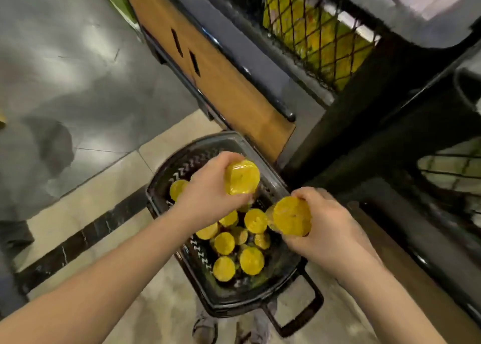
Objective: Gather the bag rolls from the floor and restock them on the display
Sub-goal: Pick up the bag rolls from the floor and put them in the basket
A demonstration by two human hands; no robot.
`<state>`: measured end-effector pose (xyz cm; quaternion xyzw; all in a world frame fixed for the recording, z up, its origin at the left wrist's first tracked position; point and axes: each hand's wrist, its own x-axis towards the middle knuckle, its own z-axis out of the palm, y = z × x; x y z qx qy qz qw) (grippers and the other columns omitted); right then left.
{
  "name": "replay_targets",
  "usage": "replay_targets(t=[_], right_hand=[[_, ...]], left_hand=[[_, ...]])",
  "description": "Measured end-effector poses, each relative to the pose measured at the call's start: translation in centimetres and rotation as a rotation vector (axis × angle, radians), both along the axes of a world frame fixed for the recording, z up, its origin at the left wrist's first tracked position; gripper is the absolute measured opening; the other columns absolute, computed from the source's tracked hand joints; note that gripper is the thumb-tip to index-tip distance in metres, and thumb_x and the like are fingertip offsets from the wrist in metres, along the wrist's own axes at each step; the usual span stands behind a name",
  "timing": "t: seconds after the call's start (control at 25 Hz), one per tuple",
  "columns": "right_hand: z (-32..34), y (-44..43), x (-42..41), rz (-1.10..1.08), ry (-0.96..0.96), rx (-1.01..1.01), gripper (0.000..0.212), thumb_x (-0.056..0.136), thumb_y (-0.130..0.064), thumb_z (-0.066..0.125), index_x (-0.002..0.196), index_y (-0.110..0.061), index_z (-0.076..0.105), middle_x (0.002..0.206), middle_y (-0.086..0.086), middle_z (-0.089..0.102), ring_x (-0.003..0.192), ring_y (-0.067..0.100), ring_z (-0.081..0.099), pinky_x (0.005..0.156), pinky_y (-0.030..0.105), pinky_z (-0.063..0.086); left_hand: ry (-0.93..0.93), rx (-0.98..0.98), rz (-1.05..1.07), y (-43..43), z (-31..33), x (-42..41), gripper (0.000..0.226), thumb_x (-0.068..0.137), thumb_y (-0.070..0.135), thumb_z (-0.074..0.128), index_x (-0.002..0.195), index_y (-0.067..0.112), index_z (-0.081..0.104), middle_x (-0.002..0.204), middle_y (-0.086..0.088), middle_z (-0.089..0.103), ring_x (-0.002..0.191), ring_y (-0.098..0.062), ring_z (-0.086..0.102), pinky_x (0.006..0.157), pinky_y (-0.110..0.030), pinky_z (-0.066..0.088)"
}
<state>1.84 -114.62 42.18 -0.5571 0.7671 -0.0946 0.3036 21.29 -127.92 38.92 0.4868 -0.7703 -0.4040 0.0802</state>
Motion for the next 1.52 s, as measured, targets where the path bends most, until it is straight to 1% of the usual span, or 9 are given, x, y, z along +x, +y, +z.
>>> replay_targets(t=[0.24, 0.36, 0.44, 0.6, 0.76, 0.84, 1.08, 1.28, 1.52], right_hand=[[-12.4, 1.2, -0.1, -0.146, -0.013, 0.023, 0.044, 0.073, -0.023, 0.078, 0.106, -0.035, 0.052, 0.101, -0.016, 0.043, 0.099, 0.018, 0.054, 0.076, 0.032, 0.044], [-15.3, 2.7, -0.2, -0.134, -0.045, 0.016, 0.051, 0.071, -0.025, 0.084, 0.108, -0.038, 0.051, 0.104, -0.017, 0.044, 0.085, 0.004, 0.042, 0.064, 0.015, 0.037], [-16.4, 3.4, -0.2, -0.127, -0.051, 0.073, 0.054, 0.074, -0.032, 0.083, 0.113, -0.043, 0.047, 0.110, -0.019, 0.043, 0.086, 0.003, 0.041, 0.064, 0.014, 0.035], [-18.6, 3.6, 0.0, -0.123, -0.034, 0.187, 0.062, 0.078, -0.039, 0.081, 0.123, -0.047, 0.039, 0.116, -0.024, 0.035, 0.098, 0.010, 0.047, 0.077, 0.032, 0.047], [-20.6, 3.9, 0.6, -0.100, -0.068, 0.225, 0.062, 0.082, -0.036, 0.079, 0.128, -0.044, 0.038, 0.126, -0.023, 0.034, 0.104, 0.013, 0.052, 0.084, 0.041, 0.053], [-21.7, 4.1, 0.8, -0.094, -0.053, 0.197, 0.058, 0.082, -0.033, 0.080, 0.126, -0.042, 0.043, 0.126, -0.019, 0.037, 0.100, 0.014, 0.053, 0.077, 0.038, 0.052], [-26.6, 3.2, 2.2, -0.075, 0.048, 0.184, 0.048, 0.080, -0.031, 0.082, 0.118, -0.034, 0.052, 0.112, -0.008, 0.050, 0.094, 0.021, 0.058, 0.070, 0.036, 0.051], [-30.0, 2.8, 3.9, -0.099, 0.011, 0.201, 0.045, 0.089, -0.021, 0.075, 0.126, -0.027, 0.049, 0.119, -0.001, 0.053, 0.102, 0.024, 0.061, 0.075, 0.036, 0.051], [-27.2, 1.8, 3.5, -0.084, 0.064, 0.252, 0.051, 0.099, -0.033, 0.062, 0.144, -0.026, 0.040, 0.139, 0.001, 0.046, 0.121, 0.027, 0.056, 0.087, 0.038, 0.050]], left_hand=[[-0.021, 0.020, -0.066, -2.3, -13.4, -3.4, 0.070, 0.070, 0.030, 0.089, 0.129, 0.020, 0.054, 0.116, 0.007, 0.060, 0.104, -0.008, 0.055, 0.077, -0.010, 0.037], [-0.036, 0.064, -0.117, -2.3, -18.4, -4.0, 0.072, 0.070, 0.023, 0.090, 0.133, 0.019, 0.053, 0.124, 0.003, 0.061, 0.110, -0.011, 0.056, 0.079, -0.010, 0.039], [0.028, 0.068, -0.142, -2.2, -20.8, -4.0, 0.073, 0.071, 0.018, 0.090, 0.133, 0.014, 0.054, 0.126, 0.001, 0.059, 0.112, -0.011, 0.055, 0.086, -0.009, 0.041], [-0.104, 0.016, -0.228, -2.8, -24.9, -5.1, 0.078, 0.073, 0.017, 0.089, 0.139, 0.006, 0.049, 0.135, -0.013, 0.053, 0.123, -0.029, 0.052, 0.101, -0.031, 0.043], [-0.329, -0.050, -0.326, -3.0, -28.0, -5.8, 0.071, 0.078, 0.018, 0.085, 0.137, 0.007, 0.046, 0.130, -0.016, 0.049, 0.116, -0.036, 0.054, 0.090, -0.049, 0.051], [-0.402, -0.090, -0.374, -2.7, -28.6, -5.9, 0.066, 0.082, 0.018, 0.081, 0.137, 0.007, 0.045, 0.129, -0.016, 0.049, 0.115, -0.037, 0.053, 0.083, -0.052, 0.053], [-0.604, -0.296, -0.389, -2.8, -28.5, -5.4, 0.062, 0.087, 0.022, 0.075, 0.141, 0.012, 0.045, 0.135, -0.013, 0.048, 0.128, -0.037, 0.041, 0.099, -0.047, 0.037], [-0.580, -0.262, -0.368, -2.4, -27.6, -3.8, 0.059, 0.090, 0.008, 0.065, 0.145, 0.018, 0.044, 0.142, -0.009, 0.042, 0.131, -0.035, 0.036, 0.103, -0.047, 0.034], [-0.500, -0.206, -0.348, -1.6, -21.5, -2.1, 0.063, 0.088, 0.026, 0.071, 0.146, 0.022, 0.045, 0.145, -0.005, 0.042, 0.133, -0.033, 0.038, 0.107, -0.050, 0.040]])
